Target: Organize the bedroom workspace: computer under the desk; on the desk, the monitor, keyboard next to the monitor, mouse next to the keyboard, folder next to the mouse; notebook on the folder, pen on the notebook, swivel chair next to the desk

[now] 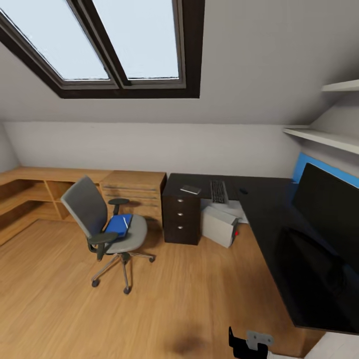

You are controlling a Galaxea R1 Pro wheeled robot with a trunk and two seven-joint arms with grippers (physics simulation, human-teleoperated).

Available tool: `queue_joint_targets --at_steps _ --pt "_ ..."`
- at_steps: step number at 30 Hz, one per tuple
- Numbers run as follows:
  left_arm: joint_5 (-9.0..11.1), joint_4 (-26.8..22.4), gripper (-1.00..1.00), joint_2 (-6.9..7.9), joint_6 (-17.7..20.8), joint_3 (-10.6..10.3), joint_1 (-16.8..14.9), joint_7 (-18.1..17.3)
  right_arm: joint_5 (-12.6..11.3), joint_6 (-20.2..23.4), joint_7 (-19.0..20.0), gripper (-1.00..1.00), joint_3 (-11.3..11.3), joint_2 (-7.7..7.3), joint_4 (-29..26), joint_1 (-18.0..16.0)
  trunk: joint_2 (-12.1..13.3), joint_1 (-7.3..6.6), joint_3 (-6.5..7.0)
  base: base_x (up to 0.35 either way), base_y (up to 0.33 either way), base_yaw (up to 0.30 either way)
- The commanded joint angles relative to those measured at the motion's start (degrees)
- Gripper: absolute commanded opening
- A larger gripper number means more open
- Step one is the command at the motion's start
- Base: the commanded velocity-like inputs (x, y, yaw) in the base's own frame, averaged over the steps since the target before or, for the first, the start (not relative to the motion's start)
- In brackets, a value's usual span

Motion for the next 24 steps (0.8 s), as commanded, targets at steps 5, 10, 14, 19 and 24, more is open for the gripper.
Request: queue_joint_targets --at_steps 5,10,14,19,24 --pt "0.27 0.02 1.00 0.03 -0.20 -0.49 -0.05 0.39 -0.49 -0.29 -0.29 1.00 0.45 0.62 0.11 -0.06 -0.12 0.06 -0.13 0.258 0.227 -0.162" --pt "0.27 0.02 1.00 0.03 -0.19 -0.49 -0.05 0.39 -0.57 -0.32 -0.29 1.00 0.39 0.89 0.07 -0.08 -0.12 0.06 -0.13 0.263 0.238 -0.226" --pt "0.27 0.02 1.00 0.03 -0.19 -0.49 -0.05 0.39 -0.58 -0.32 -0.29 1.00 0.40 0.97 0.05 -0.08 -0.12 0.06 -0.13 0.257 0.233 -0.240" --pt "0.24 0.02 1.00 0.03 -0.20 -0.49 -0.05 0.39 -0.58 -0.33 -0.29 1.00 0.41 1.00 0.03 -0.08 -0.12 0.06 -0.13 0.243 0.212 -0.236" --pt "0.21 0.02 1.00 -0.01 -0.26 -0.49 -0.05 0.37 -0.57 -0.32 -0.29 1.00 0.41 0.97 0.02 -0.08 -0.12 0.06 -0.13 0.241 0.110 -0.201"
